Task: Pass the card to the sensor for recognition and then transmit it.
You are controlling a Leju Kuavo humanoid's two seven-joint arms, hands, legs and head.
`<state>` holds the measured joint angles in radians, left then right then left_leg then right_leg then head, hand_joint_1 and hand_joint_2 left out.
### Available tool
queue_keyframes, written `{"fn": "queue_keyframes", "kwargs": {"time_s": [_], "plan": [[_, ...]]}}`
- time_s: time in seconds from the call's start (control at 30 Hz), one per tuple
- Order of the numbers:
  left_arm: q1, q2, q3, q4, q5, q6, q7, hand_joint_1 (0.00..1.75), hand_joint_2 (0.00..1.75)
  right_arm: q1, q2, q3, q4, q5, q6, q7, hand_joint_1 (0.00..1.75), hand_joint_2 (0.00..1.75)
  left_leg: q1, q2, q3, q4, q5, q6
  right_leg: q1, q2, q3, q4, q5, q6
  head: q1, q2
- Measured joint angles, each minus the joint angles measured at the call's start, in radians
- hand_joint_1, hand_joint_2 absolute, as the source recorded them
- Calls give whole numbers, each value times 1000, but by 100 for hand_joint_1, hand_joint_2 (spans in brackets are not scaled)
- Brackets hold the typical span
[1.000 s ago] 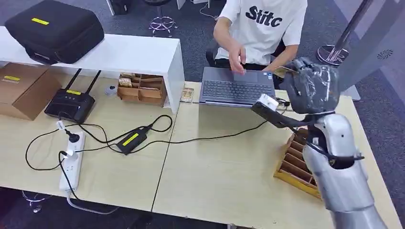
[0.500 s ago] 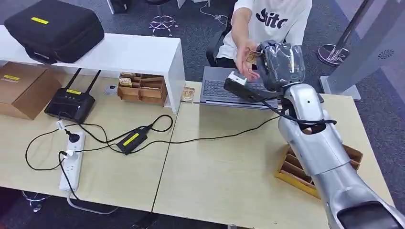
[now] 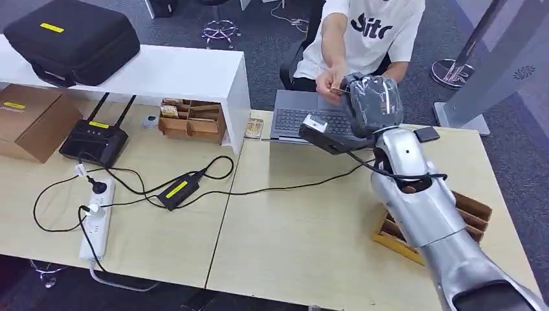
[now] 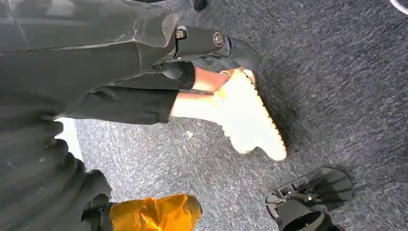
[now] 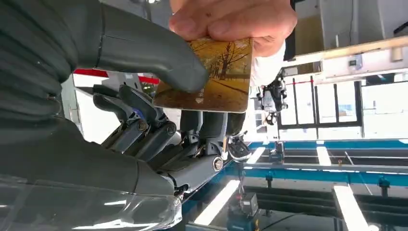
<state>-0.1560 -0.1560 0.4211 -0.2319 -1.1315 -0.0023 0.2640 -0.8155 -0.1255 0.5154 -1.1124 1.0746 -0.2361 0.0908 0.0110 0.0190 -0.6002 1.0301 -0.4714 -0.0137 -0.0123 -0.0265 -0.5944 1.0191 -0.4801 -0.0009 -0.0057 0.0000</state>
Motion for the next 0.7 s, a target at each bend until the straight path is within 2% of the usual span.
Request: {"fn": "queue_keyframes", "kwargs": {"time_s": [0.07,0.1,0.13,0.23,0.33,0.37,0.43,0.53,0.7], "plan": [[0,0,0,0,0,0,0,0,175,1,0,2,2,0,0,0,175,175,0,0,0,0,0,0,0,0,0,0,0,0,0,0],[0,0,-1,0,0,0,0,0,175,1,0,3,5,1,0,-2,58,175,0,0,0,0,0,0,0,0,0,0,0,0,0,0],[0,0,-1,0,0,0,0,0,175,1,0,6,6,6,1,-8,0,175,0,0,0,0,0,0,0,0,0,0,0,0,0,0],[0,0,-2,0,4,0,-4,0,175,5,0,25,12,-4,16,-40,0,175,0,0,0,0,0,0,0,0,0,0,0,0,0,0],[1,0,-3,0,12,0,-9,0,175,17,0,34,12,-184,120,-121,0,175,0,0,0,0,0,0,0,0,0,0,0,0,0,0],[2,0,-3,0,19,1,-13,0,175,22,0,33,11,-270,166,-151,0,0,0,0,0,0,0,0,0,0,0,0,0,0,0,0],[3,1,-3,0,30,4,-23,0,175,39,0,28,5,-405,216,-196,0,0,0,0,0,0,0,0,0,0,0,0,0,0,0,0],[9,3,-3,0,45,12,-37,0,175,73,-11,8,-22,-535,246,-234,0,0,0,0,0,0,0,0,0,0,0,0,0,0,0,0],[12,8,-2,0,50,14,-40,0,175,100,-28,-12,-48,-560,250,-242,0,0,0,1,0,0,0,0,0,1,0,0,0,0,0,0]]}}
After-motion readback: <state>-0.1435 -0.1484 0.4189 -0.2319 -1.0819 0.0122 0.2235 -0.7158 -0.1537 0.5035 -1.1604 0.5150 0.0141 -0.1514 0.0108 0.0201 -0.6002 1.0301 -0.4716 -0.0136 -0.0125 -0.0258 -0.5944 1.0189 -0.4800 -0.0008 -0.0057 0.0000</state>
